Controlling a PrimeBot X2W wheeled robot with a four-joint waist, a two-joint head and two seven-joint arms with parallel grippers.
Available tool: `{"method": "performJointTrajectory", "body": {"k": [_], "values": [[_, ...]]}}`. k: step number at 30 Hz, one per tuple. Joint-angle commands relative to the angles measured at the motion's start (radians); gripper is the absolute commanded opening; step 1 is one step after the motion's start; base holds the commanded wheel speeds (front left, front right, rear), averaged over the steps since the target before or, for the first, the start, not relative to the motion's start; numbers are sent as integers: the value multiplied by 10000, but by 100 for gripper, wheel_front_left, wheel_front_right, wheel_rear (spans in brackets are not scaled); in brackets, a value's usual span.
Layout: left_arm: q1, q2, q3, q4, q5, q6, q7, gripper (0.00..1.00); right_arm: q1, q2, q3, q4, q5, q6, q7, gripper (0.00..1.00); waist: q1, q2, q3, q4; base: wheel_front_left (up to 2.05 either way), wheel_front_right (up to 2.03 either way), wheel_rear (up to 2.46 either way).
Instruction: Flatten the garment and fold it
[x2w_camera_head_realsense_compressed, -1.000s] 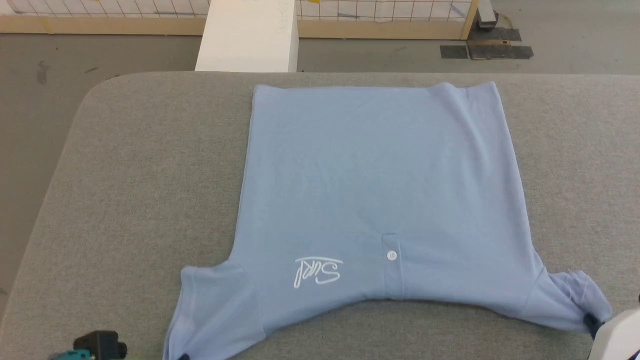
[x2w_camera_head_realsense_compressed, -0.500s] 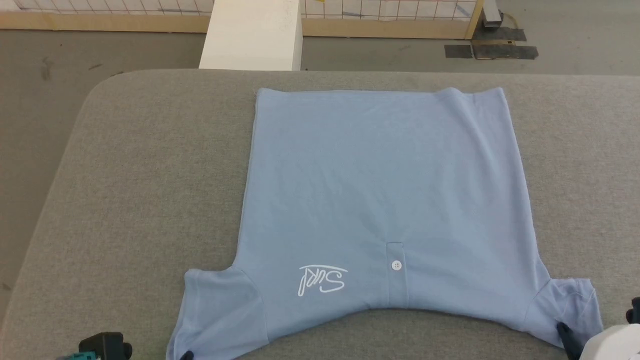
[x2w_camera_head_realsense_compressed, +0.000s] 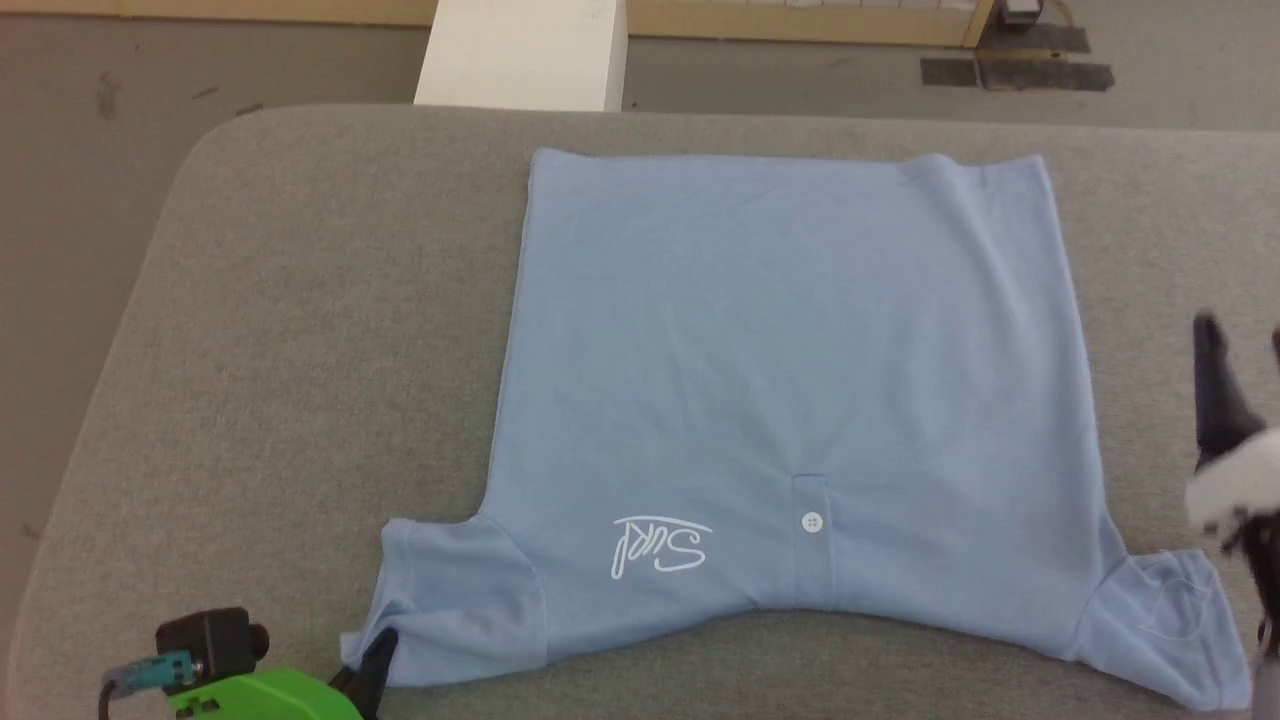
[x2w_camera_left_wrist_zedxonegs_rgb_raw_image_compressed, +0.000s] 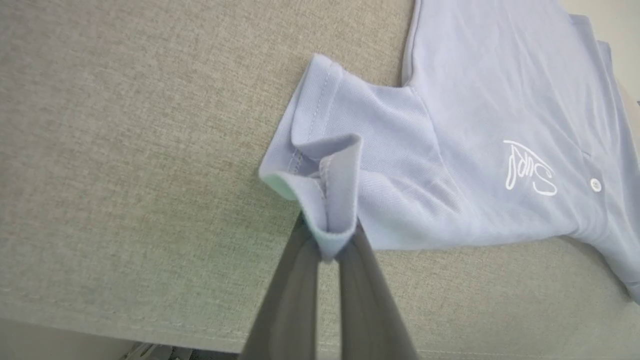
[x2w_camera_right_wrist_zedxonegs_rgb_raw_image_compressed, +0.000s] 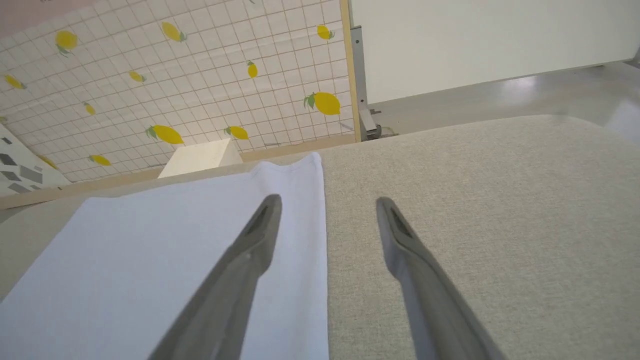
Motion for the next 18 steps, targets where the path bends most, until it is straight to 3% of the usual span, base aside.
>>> {"method": "performJointTrajectory", "body": {"k": [1, 9, 18], "values": [[-235, -5, -16, -85, 149, -20, -42, 0, -569, -164, 94, 328, -43, -13, -191, 100, 1, 0, 304, 246, 0, 0, 0], [-939, -148, -232, -346, 293, -215, -65, 0, -4051, -1327, 339, 3177, -293, -13, 5, 100, 1, 0, 1634, 1191, 0, 0, 0], [-1770, -517, -496, -213, 379, -622, -327, 0, -7188, -2412, 82, 5213, -1513, -13, 2824, 100, 1, 0, 3363, 2204, 0, 0, 0]]}}
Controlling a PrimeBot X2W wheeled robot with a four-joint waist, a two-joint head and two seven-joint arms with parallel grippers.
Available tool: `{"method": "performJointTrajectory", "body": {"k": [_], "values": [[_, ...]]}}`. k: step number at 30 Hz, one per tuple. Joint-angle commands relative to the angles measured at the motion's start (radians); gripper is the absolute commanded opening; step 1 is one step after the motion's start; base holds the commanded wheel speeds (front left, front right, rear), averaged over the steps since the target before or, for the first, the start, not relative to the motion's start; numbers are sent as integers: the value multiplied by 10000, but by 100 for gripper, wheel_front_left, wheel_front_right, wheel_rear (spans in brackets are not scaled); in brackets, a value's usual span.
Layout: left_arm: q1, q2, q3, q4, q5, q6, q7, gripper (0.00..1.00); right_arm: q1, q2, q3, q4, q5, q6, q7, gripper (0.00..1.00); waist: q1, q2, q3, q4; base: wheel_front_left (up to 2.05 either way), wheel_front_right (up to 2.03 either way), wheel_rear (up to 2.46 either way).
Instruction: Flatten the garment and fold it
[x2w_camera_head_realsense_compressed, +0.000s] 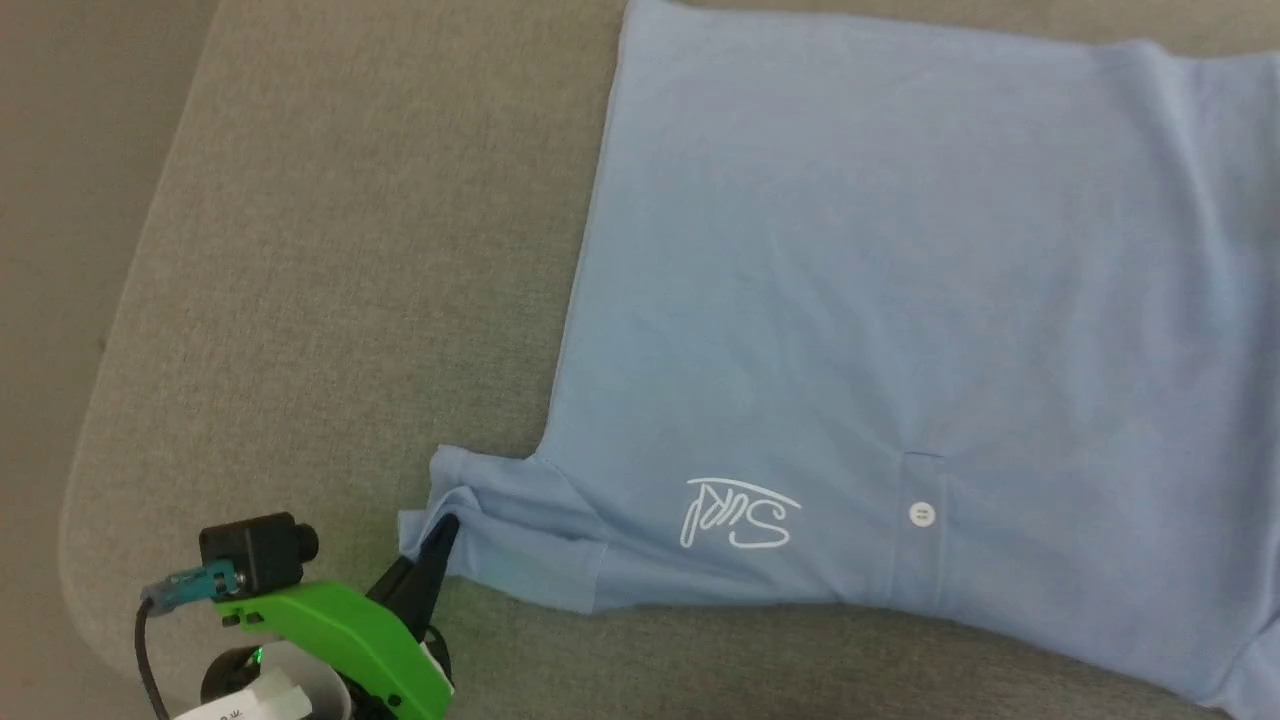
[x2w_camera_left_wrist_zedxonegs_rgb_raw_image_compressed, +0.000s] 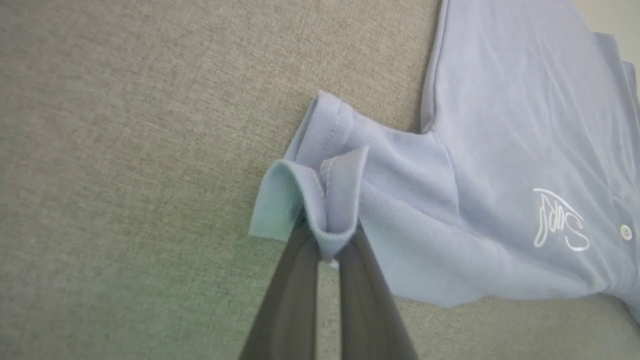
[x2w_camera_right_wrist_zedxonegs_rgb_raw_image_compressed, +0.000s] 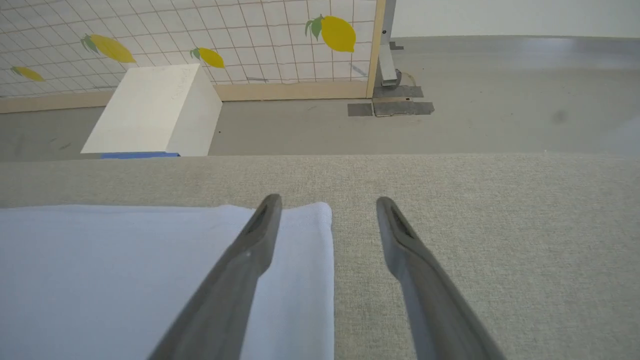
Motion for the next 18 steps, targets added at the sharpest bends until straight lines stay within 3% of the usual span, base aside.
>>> {"method": "performJointTrajectory", "body": {"k": [1, 11, 13, 14, 16, 18], "values": [[-235, -72, -7, 43, 54, -89, -99, 0, -280, -100, -102, 110, -229, -13, 364, 100, -1, 0, 1196, 952, 0, 0, 0], [-763, -482, -190, 581, 21, -486, -472, 0, -1160, -291, -906, -374, -1573, -13, 3490, 100, -1, 0, 2203, 1349, 0, 0, 0], [-785, -505, -193, 675, 21, -507, -515, 0, -1052, -240, -913, -584, -1782, -13, 4101, 43, -1, 0, 2232, 1322, 0, 0, 0], [-790, -513, -188, 706, 23, -509, -537, 0, -996, -213, -913, -712, -1845, -13, 4344, 27, -1, 0, 2237, 1305, 0, 0, 0], [-808, -532, -191, 775, 28, -508, -565, 0, -842, -201, -821, -1088, -1979, -13, 4680, 0, -1, 0, 2218, 1258, 0, 0, 0], [-850, -554, -217, 839, 37, -525, -580, 0, -630, -198, -774, -1507, -1989, -13, 4663, 0, -1, 0, 2122, 1216, 0, 0, 0]]}}
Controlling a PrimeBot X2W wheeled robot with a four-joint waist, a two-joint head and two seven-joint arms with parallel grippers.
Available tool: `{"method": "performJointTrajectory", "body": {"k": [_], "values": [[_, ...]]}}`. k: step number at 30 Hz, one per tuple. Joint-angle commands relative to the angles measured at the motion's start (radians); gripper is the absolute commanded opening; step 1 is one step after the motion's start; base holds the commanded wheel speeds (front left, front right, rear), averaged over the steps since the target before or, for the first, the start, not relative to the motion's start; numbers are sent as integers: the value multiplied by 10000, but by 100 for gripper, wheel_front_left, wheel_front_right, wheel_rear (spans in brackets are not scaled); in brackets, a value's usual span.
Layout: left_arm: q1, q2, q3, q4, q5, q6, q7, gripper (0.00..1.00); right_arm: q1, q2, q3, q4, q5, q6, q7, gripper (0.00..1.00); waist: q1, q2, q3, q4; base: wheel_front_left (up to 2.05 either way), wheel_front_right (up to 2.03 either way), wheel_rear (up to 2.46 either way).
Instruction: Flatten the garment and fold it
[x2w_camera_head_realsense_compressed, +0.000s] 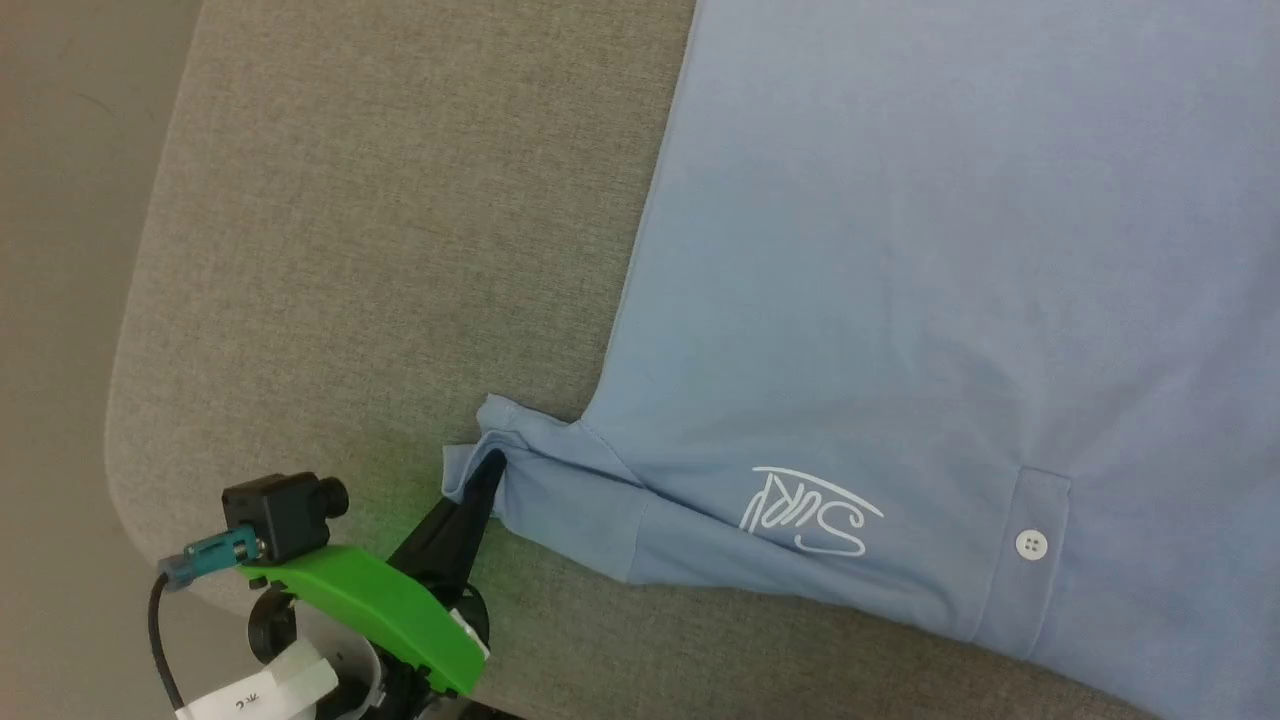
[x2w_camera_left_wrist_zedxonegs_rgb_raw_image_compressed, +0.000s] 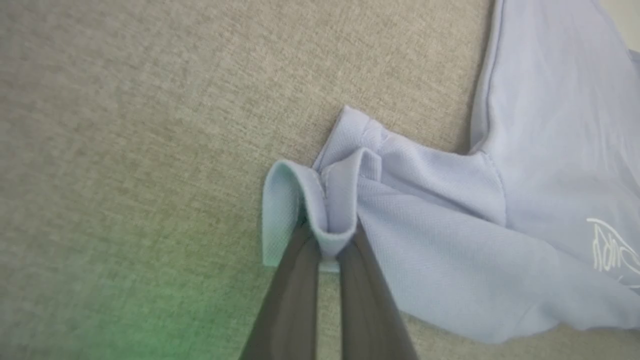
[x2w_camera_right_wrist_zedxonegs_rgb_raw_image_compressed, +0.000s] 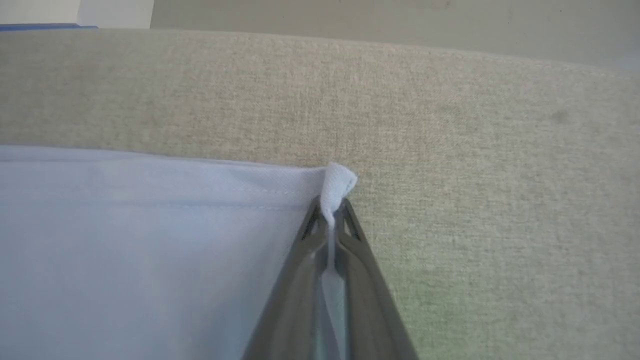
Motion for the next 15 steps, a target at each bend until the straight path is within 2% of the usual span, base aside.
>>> {"method": "performJointTrajectory", "body": {"k": [1, 4, 11, 15], "values": [[-97, 6, -9, 547, 34, 134, 92, 0, 519, 71, 41, -129, -14, -15, -201, 0, -1, 0, -133, -22, 0, 0, 0], [-101, -22, -9, 649, 33, 128, 37, 0, 1101, 28, 96, -740, 108, -15, -1560, 0, -1, 0, -452, -140, 0, 0, 0], [271, 209, 90, 808, 77, 289, 43, 0, 3436, 286, -457, -1590, 758, -15, -5832, 0, -1, 0, -1909, -854, 0, 0, 0], [625, 398, 140, 748, 74, 437, 135, 0, 5173, 830, -1388, -2135, 1125, -15, -7145, 0, -1, 0, -2893, -1355, 0, 0, 0]]}}
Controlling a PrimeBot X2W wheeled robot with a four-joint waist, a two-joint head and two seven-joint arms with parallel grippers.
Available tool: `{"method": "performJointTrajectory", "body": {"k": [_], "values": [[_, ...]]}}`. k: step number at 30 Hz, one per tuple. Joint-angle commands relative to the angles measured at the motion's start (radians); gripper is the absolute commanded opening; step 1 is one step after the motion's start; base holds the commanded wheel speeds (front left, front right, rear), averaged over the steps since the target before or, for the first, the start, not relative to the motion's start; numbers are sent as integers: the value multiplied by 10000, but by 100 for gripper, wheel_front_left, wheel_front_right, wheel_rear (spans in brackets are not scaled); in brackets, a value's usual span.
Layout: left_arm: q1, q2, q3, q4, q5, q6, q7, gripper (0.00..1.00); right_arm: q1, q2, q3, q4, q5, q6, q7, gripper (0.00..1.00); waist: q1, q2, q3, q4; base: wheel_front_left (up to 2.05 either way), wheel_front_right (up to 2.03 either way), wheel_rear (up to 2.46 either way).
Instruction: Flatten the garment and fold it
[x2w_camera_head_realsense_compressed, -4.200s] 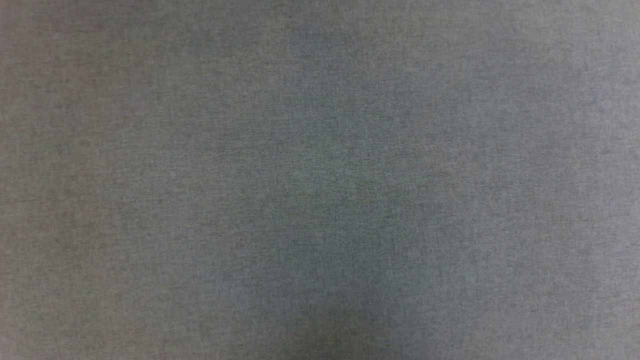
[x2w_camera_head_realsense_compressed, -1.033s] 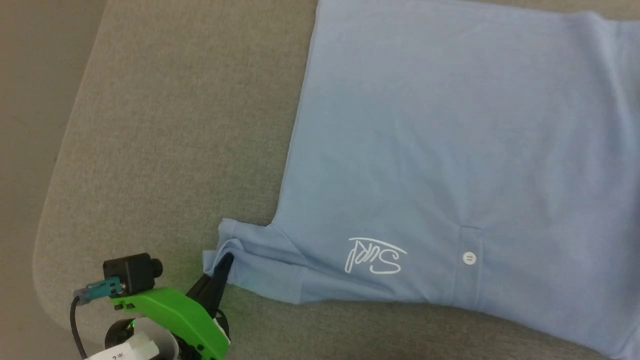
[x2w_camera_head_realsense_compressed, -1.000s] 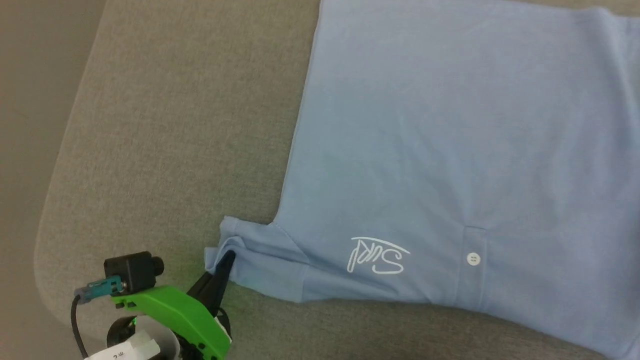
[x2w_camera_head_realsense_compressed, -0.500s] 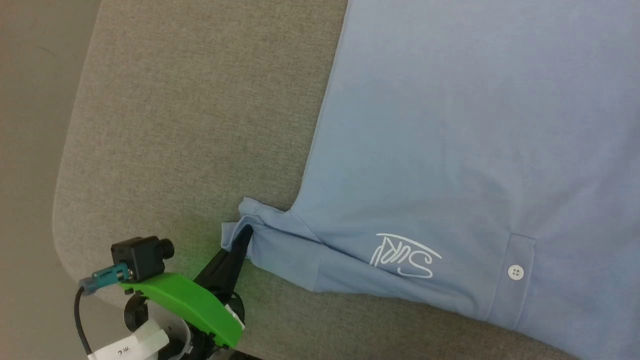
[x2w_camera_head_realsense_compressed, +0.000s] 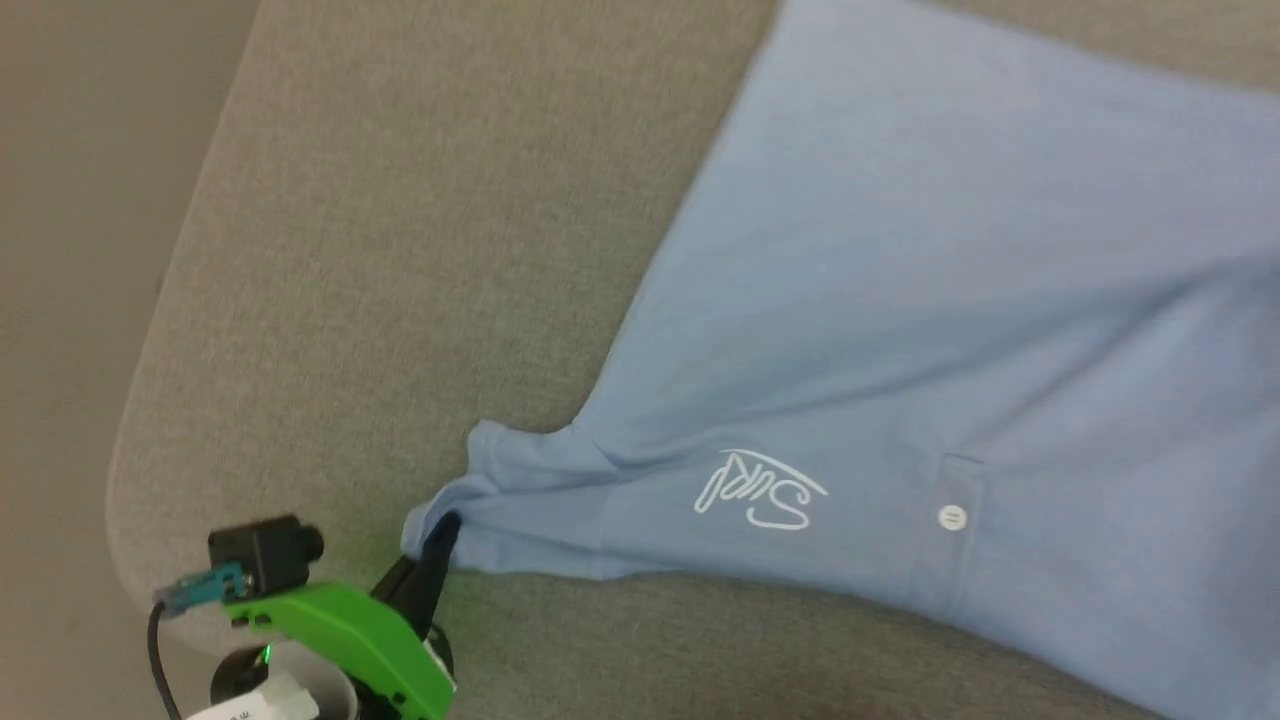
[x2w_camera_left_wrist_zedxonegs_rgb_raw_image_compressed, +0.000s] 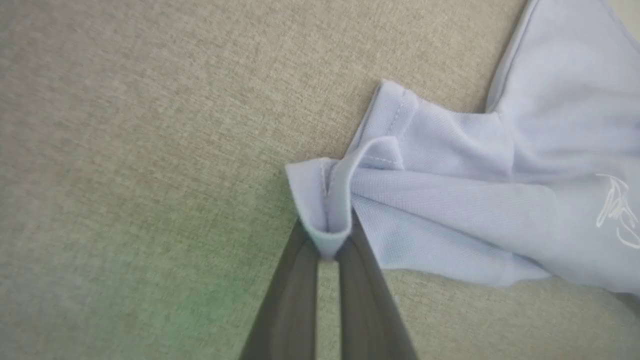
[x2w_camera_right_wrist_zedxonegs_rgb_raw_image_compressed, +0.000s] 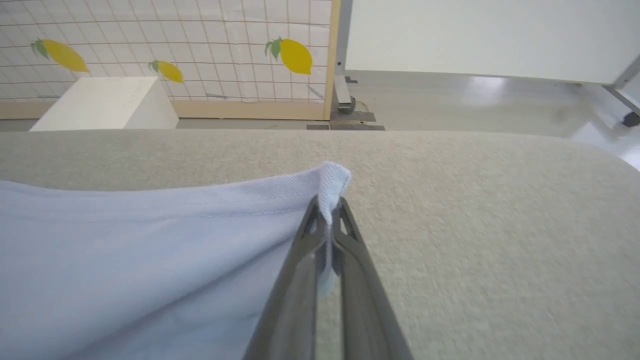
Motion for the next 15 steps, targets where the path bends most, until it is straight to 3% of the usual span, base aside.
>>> {"method": "performJointTrajectory", "body": {"k": [1, 8, 15], "values": [[269, 116, 30, 78, 41, 112, 62, 0, 505, 180, -252, -201, 117, -17, -153, 0, -1, 0, -1456, -1040, 0, 0, 0], [896, 381, 68, -268, -31, 363, 282, 0, 3583, 1765, -1816, -1253, 688, -17, 645, 0, -1, 0, -2416, -1857, 0, 0, 0], [1267, 590, 175, -542, -70, 560, 392, 0, 4998, 2301, -2167, -773, 1286, -17, 2697, 0, -1, 0, -2724, -2445, 0, 0, 0]]}}
